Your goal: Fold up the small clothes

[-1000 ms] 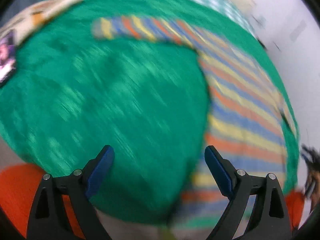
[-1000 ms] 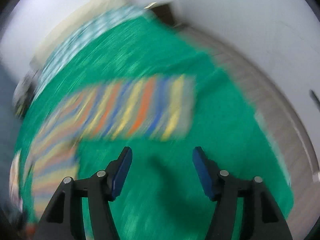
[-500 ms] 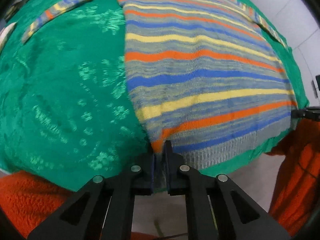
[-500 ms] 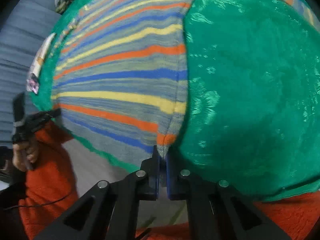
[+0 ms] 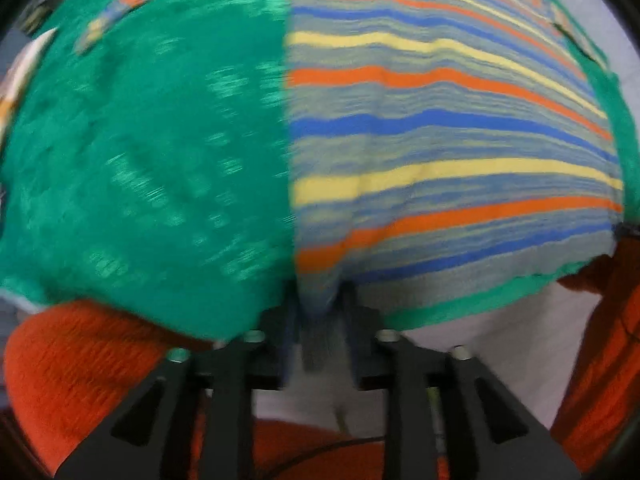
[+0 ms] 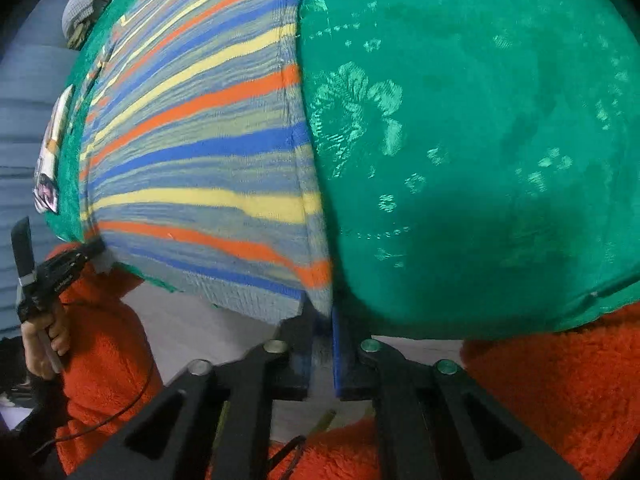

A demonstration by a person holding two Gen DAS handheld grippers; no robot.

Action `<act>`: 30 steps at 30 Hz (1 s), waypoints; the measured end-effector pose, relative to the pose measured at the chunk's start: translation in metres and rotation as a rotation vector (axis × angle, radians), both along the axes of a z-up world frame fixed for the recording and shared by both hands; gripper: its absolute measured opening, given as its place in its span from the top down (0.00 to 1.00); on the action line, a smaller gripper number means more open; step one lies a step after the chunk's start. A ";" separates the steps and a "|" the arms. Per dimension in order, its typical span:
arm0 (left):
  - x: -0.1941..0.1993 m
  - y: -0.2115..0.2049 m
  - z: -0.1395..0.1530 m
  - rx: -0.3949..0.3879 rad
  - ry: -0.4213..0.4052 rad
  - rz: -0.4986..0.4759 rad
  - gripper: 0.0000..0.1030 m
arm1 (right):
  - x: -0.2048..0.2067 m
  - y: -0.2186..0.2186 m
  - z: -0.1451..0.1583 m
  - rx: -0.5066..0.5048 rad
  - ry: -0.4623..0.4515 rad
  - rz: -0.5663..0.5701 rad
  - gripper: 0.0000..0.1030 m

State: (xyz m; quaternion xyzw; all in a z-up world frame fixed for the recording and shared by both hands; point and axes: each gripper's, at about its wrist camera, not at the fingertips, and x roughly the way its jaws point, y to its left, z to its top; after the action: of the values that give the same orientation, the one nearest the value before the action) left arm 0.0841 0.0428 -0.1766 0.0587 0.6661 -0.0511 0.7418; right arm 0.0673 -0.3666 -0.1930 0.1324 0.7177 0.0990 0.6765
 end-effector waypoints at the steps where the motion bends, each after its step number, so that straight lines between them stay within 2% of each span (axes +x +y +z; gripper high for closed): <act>1: -0.004 0.007 0.007 0.007 -0.017 0.020 0.51 | -0.002 -0.004 0.008 -0.046 -0.014 0.005 0.73; 2: -0.008 0.013 0.016 0.002 -0.042 0.040 0.47 | -0.005 -0.007 0.013 -0.068 -0.030 0.008 0.66; 3: -0.012 0.021 0.031 -0.005 -0.085 0.067 0.44 | -0.008 -0.012 0.025 -0.086 -0.068 0.006 0.65; 5: -0.013 0.028 0.056 -0.009 -0.175 0.101 0.30 | -0.011 -0.018 0.047 -0.122 -0.144 -0.006 0.65; 7: -0.008 0.027 0.082 -0.032 -0.299 0.114 0.20 | -0.009 -0.024 0.080 -0.164 -0.294 -0.032 0.64; 8: -0.004 0.022 0.088 -0.051 -0.333 0.109 0.16 | -0.007 -0.020 0.093 -0.166 -0.373 -0.041 0.59; 9: 0.004 0.013 0.092 -0.080 -0.361 0.098 0.16 | -0.003 -0.017 0.103 -0.159 -0.439 -0.046 0.53; 11: 0.021 -0.005 0.093 -0.143 -0.403 0.052 0.16 | 0.010 0.002 0.113 -0.134 -0.539 -0.048 0.51; 14: 0.043 -0.035 0.074 -0.179 -0.421 0.017 0.15 | 0.036 0.052 0.104 -0.060 -0.649 -0.015 0.51; 16: 0.060 -0.048 0.050 -0.167 -0.408 0.021 0.15 | 0.051 0.077 0.085 -0.023 -0.681 0.026 0.51; 18: 0.063 -0.048 0.023 -0.108 -0.364 0.034 0.15 | 0.060 0.094 0.062 -0.062 -0.664 0.063 0.51; 19: 0.061 -0.045 0.009 -0.078 -0.336 0.043 0.11 | 0.066 0.100 0.041 -0.112 -0.611 0.090 0.51; 20: 0.053 -0.040 0.004 -0.086 -0.340 0.047 0.04 | 0.066 0.095 0.030 -0.131 -0.568 0.101 0.51; 21: 0.049 -0.033 0.003 -0.096 -0.364 0.057 0.02 | 0.064 0.092 0.019 -0.127 -0.567 0.102 0.51; 22: 0.049 -0.030 0.004 -0.092 -0.349 0.067 0.01 | 0.060 0.089 0.020 -0.114 -0.596 0.097 0.51; 26: 0.045 -0.024 0.005 -0.108 -0.337 0.092 0.00 | 0.057 0.088 0.019 -0.120 -0.605 0.112 0.50; 30: 0.043 -0.030 0.005 -0.088 -0.343 0.094 0.00 | 0.055 0.090 0.017 -0.124 -0.620 0.089 0.42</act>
State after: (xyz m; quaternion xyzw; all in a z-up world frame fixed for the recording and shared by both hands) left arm 0.1272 0.0131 -0.1714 0.0029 0.5290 -0.0349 0.8479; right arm 0.1219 -0.2763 -0.1764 0.0231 0.4872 0.1203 0.8647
